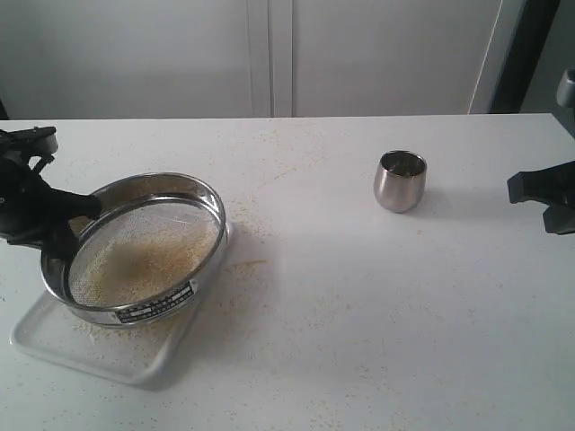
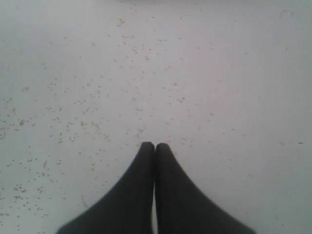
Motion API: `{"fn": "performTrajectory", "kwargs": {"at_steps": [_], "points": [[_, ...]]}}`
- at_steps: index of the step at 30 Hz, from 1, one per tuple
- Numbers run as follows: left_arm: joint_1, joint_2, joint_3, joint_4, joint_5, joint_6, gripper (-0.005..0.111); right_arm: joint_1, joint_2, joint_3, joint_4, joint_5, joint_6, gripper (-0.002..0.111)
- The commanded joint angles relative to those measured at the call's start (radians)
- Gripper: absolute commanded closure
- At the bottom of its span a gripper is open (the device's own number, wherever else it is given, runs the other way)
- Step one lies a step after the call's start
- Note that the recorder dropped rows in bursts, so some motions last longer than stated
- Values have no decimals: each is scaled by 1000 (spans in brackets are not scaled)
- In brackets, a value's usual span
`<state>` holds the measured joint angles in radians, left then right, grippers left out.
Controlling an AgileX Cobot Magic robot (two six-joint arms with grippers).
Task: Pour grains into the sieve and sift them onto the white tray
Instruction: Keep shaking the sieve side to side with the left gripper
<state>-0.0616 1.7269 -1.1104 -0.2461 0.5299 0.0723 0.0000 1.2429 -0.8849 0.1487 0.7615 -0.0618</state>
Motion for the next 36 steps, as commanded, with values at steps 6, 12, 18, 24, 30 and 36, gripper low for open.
{"fn": "performTrajectory", "kwargs": {"at_steps": [6,12,18,24,30,36], "points": [[-4,-25,-3,45,16,-50,107,-6,-8,4,-8,-7,3,108],[73,-8,-3,121,42,-252,107,-6,-8,4,-8,-9,3,108],[17,-31,-3,-9,7,-11,107,-6,-8,4,-8,-9,3,108],[117,-7,4,48,44,-239,107,-6,-8,4,-8,-9,3,108],[71,-8,6,-23,20,-79,107,-6,-8,4,-8,-9,3,108],[70,4,15,-115,60,-65,107,-6,-8,4,-8,-9,3,108]]}}
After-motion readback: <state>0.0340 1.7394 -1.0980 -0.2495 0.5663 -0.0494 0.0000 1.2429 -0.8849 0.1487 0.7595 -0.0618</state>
